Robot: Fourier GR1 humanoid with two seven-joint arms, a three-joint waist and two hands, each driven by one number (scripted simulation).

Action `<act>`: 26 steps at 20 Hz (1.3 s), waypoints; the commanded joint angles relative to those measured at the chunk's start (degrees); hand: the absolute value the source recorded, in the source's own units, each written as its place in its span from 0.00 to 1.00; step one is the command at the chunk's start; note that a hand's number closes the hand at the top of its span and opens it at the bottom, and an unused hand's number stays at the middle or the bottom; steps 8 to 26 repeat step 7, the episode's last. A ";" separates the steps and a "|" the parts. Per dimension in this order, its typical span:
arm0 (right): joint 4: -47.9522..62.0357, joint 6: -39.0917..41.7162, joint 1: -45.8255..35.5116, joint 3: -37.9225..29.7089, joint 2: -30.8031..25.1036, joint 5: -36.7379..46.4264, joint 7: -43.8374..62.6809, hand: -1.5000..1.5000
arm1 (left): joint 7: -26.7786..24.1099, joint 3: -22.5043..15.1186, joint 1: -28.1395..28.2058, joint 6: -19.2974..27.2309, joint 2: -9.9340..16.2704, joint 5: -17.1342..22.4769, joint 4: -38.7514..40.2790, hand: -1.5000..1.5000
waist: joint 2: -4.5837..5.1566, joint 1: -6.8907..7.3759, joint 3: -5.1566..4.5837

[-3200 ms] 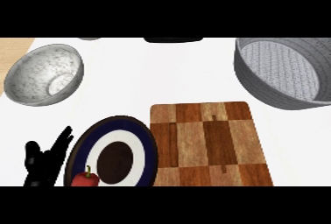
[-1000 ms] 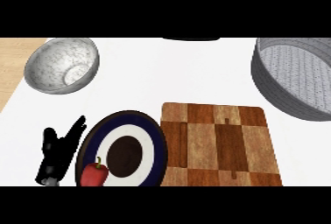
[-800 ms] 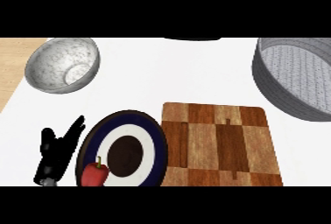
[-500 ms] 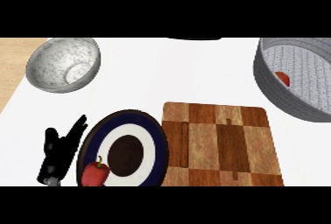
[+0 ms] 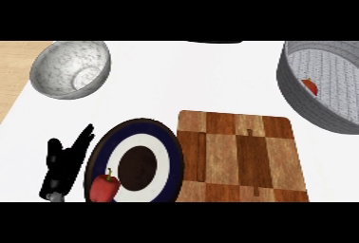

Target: Pick the pear from the cutting board and place it in the basket

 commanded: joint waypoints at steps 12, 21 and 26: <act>5.95 4.99 0.06 -3.84 -8.48 -2.55 2.77 0.00 | 1.36 -1.09 -0.40 0.61 -1.71 -0.72 2.56 0.50 | 1.28 0.00 -0.15; 5.95 4.99 0.06 -3.84 -8.48 -2.55 2.77 0.00 | 1.36 -1.09 -0.40 0.61 -1.71 -0.72 2.56 0.50 | 1.28 0.00 -0.15; 5.95 4.99 0.06 -3.84 -8.48 -2.55 2.77 0.00 | 1.36 -1.09 -0.40 0.61 -1.71 -0.72 2.56 0.50 | 1.28 0.00 -0.15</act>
